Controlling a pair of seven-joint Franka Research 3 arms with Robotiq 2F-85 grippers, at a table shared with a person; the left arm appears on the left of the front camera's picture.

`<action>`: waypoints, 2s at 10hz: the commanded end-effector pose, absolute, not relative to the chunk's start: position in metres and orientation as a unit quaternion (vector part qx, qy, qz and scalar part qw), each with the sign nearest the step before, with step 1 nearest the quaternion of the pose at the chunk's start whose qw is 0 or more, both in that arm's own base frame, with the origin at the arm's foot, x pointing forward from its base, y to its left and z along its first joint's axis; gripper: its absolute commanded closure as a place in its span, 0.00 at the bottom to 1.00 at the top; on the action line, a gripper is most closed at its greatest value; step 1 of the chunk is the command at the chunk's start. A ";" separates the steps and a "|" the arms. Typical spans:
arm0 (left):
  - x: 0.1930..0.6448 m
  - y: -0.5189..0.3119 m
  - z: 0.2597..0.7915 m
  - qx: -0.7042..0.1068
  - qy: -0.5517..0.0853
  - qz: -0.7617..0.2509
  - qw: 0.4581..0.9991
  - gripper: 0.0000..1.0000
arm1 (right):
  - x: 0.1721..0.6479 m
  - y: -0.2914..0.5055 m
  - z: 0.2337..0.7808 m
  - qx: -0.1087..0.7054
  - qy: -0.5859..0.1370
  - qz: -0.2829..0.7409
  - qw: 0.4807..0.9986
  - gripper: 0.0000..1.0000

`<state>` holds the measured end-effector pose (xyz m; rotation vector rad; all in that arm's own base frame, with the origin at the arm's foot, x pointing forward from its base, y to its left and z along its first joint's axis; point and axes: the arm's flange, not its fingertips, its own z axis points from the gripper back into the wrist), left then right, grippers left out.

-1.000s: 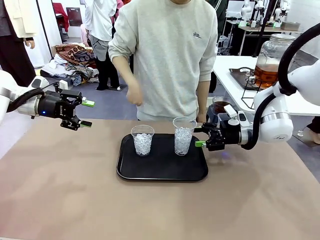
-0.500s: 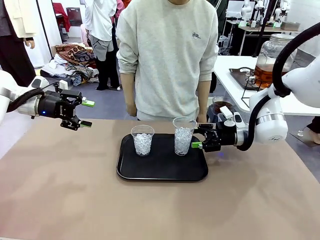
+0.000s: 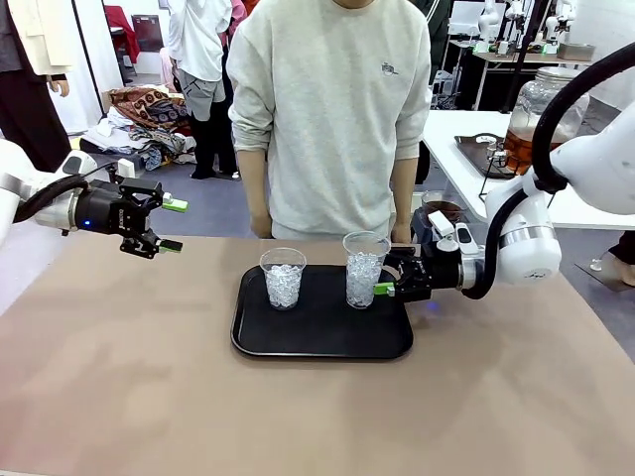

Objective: Pour the drink into the iced cup.
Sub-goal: Pick up the iced cup indicated by the human and present it to them.

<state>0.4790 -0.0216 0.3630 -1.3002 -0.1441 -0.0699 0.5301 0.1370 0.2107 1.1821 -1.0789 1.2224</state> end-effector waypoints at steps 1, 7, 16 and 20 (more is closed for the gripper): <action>0.478 -0.022 0.363 -0.609 -0.075 -0.034 0.789 0.00 | 0.540 0.150 0.214 0.507 -0.452 0.499 0.538 0.00; 0.478 -0.022 0.363 -0.609 -0.075 -0.034 0.789 0.00 | 0.545 0.171 0.215 0.513 -0.445 0.484 0.552 0.00; 0.478 -0.022 0.363 -0.609 -0.075 -0.034 0.789 0.00 | 0.545 0.179 0.215 0.524 -0.438 0.473 0.557 0.28; 0.478 -0.022 0.363 -0.609 -0.075 -0.034 0.789 0.00 | 0.541 0.167 0.242 0.552 -0.432 0.473 0.533 0.28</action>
